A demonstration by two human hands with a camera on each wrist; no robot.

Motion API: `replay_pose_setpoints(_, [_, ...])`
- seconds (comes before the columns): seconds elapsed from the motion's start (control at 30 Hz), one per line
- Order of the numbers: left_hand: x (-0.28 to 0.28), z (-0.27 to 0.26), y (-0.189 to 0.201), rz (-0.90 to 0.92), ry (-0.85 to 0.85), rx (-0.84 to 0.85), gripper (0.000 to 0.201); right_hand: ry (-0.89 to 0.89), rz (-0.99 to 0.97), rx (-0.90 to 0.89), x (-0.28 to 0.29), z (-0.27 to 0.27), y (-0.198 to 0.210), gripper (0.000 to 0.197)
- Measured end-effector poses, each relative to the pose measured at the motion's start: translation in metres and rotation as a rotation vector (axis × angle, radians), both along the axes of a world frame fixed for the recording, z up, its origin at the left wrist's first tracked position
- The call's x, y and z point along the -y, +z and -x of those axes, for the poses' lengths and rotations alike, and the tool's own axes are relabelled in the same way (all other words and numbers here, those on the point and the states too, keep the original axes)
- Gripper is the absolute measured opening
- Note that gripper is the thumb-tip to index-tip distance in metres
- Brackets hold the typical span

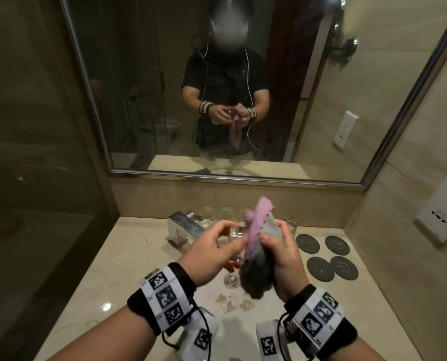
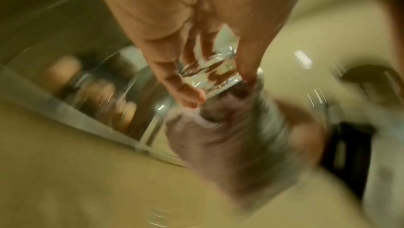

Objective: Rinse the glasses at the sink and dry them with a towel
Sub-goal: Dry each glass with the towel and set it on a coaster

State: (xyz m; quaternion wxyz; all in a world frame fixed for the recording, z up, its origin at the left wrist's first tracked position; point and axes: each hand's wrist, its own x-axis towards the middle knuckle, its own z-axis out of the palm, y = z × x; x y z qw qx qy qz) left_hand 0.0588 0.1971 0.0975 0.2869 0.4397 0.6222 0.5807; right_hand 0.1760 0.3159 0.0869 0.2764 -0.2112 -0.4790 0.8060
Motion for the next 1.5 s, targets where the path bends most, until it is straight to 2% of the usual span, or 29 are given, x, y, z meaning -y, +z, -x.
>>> replay_pose_setpoints(0.07, [0.002,0.001,-0.002,-0.059,0.029,-0.450,0.046,0.156,0.197,0.040,0.001,0.000,0.009,0.044])
replay_pose_setpoints(0.1, [0.003,0.003,-0.006,-0.106,0.020,-0.559,0.051,0.226,0.300,0.058,0.000,0.000,0.013,0.043])
replay_pose_setpoints(0.13, [0.003,0.004,-0.008,-0.113,0.008,-0.562,0.057,0.251,0.320,0.060,-0.002,-0.001,0.015,0.046])
replay_pose_setpoints(0.2, [0.001,0.004,-0.009,-0.018,-0.001,-0.309,0.070,0.170,0.226,0.045,-0.005,-0.001,0.008,0.050])
replay_pose_setpoints(0.27, [-0.003,0.004,-0.013,0.060,-0.003,0.038,0.074,0.046,0.090,0.014,-0.008,0.000,-0.003,0.062])
replay_pose_setpoints(0.3, [-0.005,0.005,-0.013,0.076,0.016,0.073,0.068,0.012,0.063,0.007,-0.008,0.000,-0.008,0.058])
replay_pose_setpoints(0.33, [-0.005,0.005,-0.013,0.073,0.019,0.041,0.058,0.002,0.074,0.012,-0.006,0.002,-0.010,0.052])
replay_pose_setpoints(0.4, [-0.003,0.003,-0.012,0.036,0.012,-0.268,0.043,0.079,0.156,0.079,-0.005,0.004,-0.007,0.046])
replay_pose_setpoints(0.47, [-0.002,0.007,-0.019,-0.040,-0.005,-0.576,0.050,0.234,0.340,0.120,-0.005,0.003,0.002,0.046])
replay_pose_setpoints(0.5, [-0.002,0.007,-0.021,-0.042,-0.004,-0.581,0.054,0.250,0.373,0.109,-0.005,0.003,0.006,0.048])
replay_pose_setpoints(0.53, [-0.001,0.006,-0.018,-0.004,0.014,-0.486,0.058,0.219,0.356,0.101,-0.006,0.004,0.004,0.049])
replay_pose_setpoints(0.63, [-0.005,0.004,-0.015,0.098,0.039,0.027,0.067,0.032,0.139,0.056,-0.011,0.008,-0.011,0.063])
replay_pose_setpoints(0.67, [-0.007,0.005,-0.015,0.095,0.046,0.068,0.063,-0.002,0.092,0.050,-0.012,0.009,-0.017,0.058])
replay_pose_setpoints(0.7, [-0.008,0.006,-0.017,0.078,0.046,0.011,0.056,-0.012,0.077,0.047,-0.010,0.010,-0.018,0.049])
replay_pose_setpoints(0.73, [-0.006,0.007,-0.016,0.081,0.036,-0.145,0.050,0.011,0.084,0.047,-0.008,0.010,-0.016,0.041])
replay_pose_setpoints(0.8, [-0.005,0.010,-0.020,0.058,0.010,-0.526,0.055,0.149,0.228,0.074,-0.005,0.011,-0.009,0.034])
replay_pose_setpoints(0.83, [-0.005,0.011,-0.022,0.032,0.000,-0.630,0.061,0.193,0.310,0.093,-0.005,0.009,-0.006,0.038])
replay_pose_setpoints(0.9, [-0.004,0.009,-0.020,0.068,0.030,-0.546,0.069,0.190,0.326,0.076,-0.004,0.008,-0.004,0.044])
replay_pose_setpoints(0.97, [-0.005,0.007,-0.017,0.155,0.061,-0.235,0.073,0.070,0.228,0.047,-0.008,0.010,-0.015,0.058])
replay_pose_setpoints(1.03, [-0.007,0.008,-0.019,0.134,0.049,-0.104,0.060,0.004,0.218,0.012,-0.010,0.012,-0.021,0.058])
replay_pose_setpoints(1.1, [-0.006,0.008,-0.016,0.141,0.031,-0.318,0.053,0.022,0.223,0.030,-0.009,0.012,-0.022,0.050])
replay_pose_setpoints(1.17, [-0.003,0.010,-0.017,0.115,0.006,-0.569,0.063,0.126,0.298,0.061,-0.006,0.009,-0.017,0.046])
replay_pose_setpoints(1.2, [-0.002,0.011,-0.018,0.089,0.003,-0.578,0.068,0.178,0.327,0.045,-0.005,0.007,-0.012,0.043])
replay_pose_setpoints(1.23, [-0.001,0.009,-0.016,0.081,0.012,-0.500,0.072,0.178,0.309,0.016,-0.004,0.005,-0.012,0.043])
replay_pose_setpoints(1.3, [-0.001,0.004,-0.012,0.079,0.036,-0.246,0.071,0.027,0.111,-0.016,-0.005,0.005,-0.016,0.046])
replay_pose_setpoints(1.33, [-0.002,0.003,-0.014,0.067,0.038,-0.198,0.066,-0.051,-0.034,-0.030,-0.005,0.005,-0.019,0.046])
replay_pose_setpoints(1.37, [-0.003,0.002,-0.015,0.064,0.046,-0.229,0.062,-0.077,-0.163,-0.029,-0.004,0.003,-0.023,0.042])
replay_pose_setpoints(1.4, [-0.003,0.001,-0.015,0.066,0.044,-0.287,0.061,-0.076,-0.170,-0.011,-0.004,0.004,-0.027,0.039])
replay_pose_setpoints(1.5, [-0.002,0.001,-0.016,0.044,0.027,-0.606,0.066,0.035,0.050,0.047,0.003,0.003,-0.016,0.036])
